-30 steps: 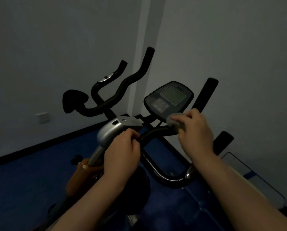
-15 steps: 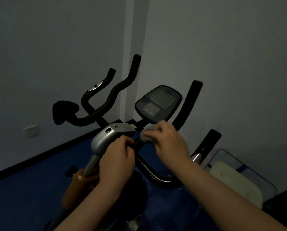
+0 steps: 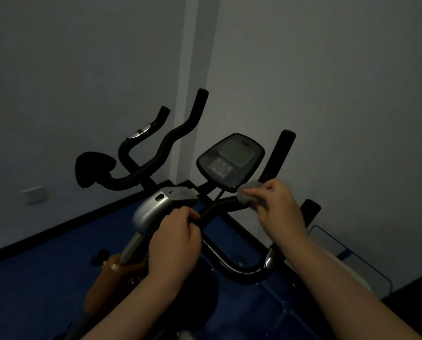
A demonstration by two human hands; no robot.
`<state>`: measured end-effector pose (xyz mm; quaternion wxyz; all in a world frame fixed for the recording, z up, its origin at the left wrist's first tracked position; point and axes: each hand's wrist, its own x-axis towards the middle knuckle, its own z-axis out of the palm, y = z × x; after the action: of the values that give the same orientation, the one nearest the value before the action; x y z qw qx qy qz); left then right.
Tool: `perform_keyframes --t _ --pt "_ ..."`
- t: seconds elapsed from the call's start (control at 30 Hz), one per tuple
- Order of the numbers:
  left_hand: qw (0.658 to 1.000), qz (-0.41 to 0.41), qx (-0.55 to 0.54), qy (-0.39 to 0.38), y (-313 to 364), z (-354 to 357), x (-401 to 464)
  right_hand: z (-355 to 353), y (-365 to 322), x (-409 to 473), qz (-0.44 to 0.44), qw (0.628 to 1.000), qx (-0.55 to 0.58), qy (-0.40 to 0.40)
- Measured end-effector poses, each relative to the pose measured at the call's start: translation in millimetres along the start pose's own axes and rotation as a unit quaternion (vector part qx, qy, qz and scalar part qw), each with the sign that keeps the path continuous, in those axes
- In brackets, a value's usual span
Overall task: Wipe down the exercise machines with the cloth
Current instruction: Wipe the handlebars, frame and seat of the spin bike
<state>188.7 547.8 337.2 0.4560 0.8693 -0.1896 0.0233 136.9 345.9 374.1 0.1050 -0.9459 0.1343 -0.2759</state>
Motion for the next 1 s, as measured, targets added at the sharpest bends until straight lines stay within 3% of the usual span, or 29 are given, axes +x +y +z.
perform_keyframes --t 0.1,0.27,0.47,0.6,0.77,0.9,0.93,1.0 --pt "1.0 -0.004 -0.012 -0.005 -0.9 0.2 -0.1 -7.9 -7.6 23.9 0.062 0.997 0.0 0.05" --pt "0.999 -0.001 -0.029 -0.026 -3.8 -5.0 -3.0 19.6 -36.5 8.9 0.187 0.971 0.092 0.114" --pt "0.999 -0.001 -0.042 -0.023 -34.4 -6.5 -30.7 31.6 -64.9 -21.3 0.134 0.974 0.181 0.009" --pt "0.997 -0.002 -0.076 0.01 -40.4 -2.6 -37.0 25.2 -57.1 -16.0 0.231 0.953 0.159 0.113" --pt "0.995 0.004 -0.094 0.022 -44.6 0.3 -35.6 43.5 -84.4 -34.9 0.124 0.967 0.209 -0.077" --pt "0.99 -0.02 -0.131 0.043 -46.5 2.9 -39.2 20.1 -65.9 -6.2 0.191 0.957 0.211 0.063" --pt "0.989 -0.021 -0.137 0.046 -47.3 3.6 -40.1 23.9 -71.1 -9.7 0.188 0.96 0.2 0.048" --pt "0.988 -0.023 -0.146 0.048 -48.2 3.7 -41.3 39.3 -87.4 -26.6 0.124 0.97 0.195 -0.077"
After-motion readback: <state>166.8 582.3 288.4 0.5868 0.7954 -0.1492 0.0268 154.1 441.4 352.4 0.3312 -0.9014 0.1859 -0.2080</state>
